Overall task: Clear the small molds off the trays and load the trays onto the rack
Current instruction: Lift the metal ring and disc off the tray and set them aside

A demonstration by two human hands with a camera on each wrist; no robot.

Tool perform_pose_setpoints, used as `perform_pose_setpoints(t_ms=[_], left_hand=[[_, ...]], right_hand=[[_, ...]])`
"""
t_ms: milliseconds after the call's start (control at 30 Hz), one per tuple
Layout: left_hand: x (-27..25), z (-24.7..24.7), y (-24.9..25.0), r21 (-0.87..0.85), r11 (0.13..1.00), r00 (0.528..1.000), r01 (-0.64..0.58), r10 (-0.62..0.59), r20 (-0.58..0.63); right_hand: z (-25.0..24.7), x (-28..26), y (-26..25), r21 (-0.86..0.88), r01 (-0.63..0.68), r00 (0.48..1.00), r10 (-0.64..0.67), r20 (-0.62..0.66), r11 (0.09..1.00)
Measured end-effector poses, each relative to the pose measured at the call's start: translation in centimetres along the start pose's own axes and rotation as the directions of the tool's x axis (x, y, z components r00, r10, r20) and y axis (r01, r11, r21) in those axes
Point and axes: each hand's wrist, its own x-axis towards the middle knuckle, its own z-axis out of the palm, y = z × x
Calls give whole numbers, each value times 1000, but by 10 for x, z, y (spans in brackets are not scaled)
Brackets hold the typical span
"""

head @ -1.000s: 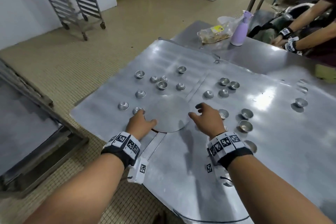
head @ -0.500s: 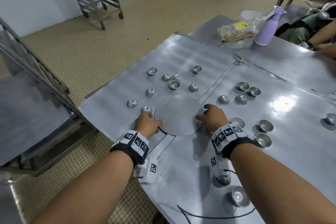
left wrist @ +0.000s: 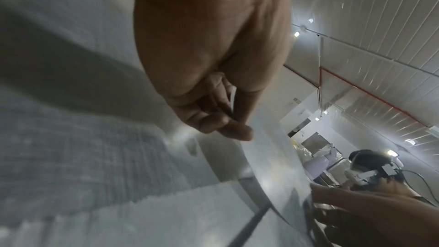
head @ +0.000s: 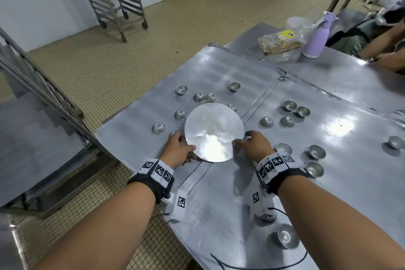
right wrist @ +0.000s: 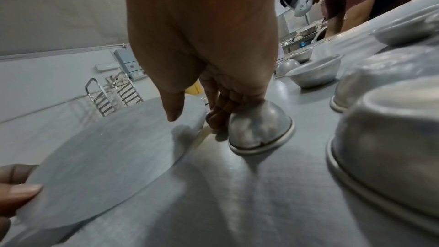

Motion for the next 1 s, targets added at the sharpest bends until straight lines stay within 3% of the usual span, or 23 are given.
perform_pose_setpoints(t_ms=[100,200,333,567,700,1000], left_hand=[[-4,-10,7,-16,998,998,-61,62,18],[-5,-22,14,-44,993,993,-111,109,-45],[-3,-35,25,-131,975,979,-181,165,-121],[-16,-47,47,-356,918,985,-174,158,-74],[-17,-51,46,-372,911,984,-177,172,-48],[-14,-27,54,-165,965,967,-203,224,119]], right_hand=[[-7,-3,-1,118,7,1000,-5,-15,993],[-15,-9,-4,223,53,995,-33,-93,973],[-24,-24,-21,623,56,998,-38,-42,780],[-40,-46,-44,801,-26,999,-12,42,599],[-40,-56,-42,759,9,998,-51,31,651],[-45,-94,-19,613,63,998,-62,-23,788]])
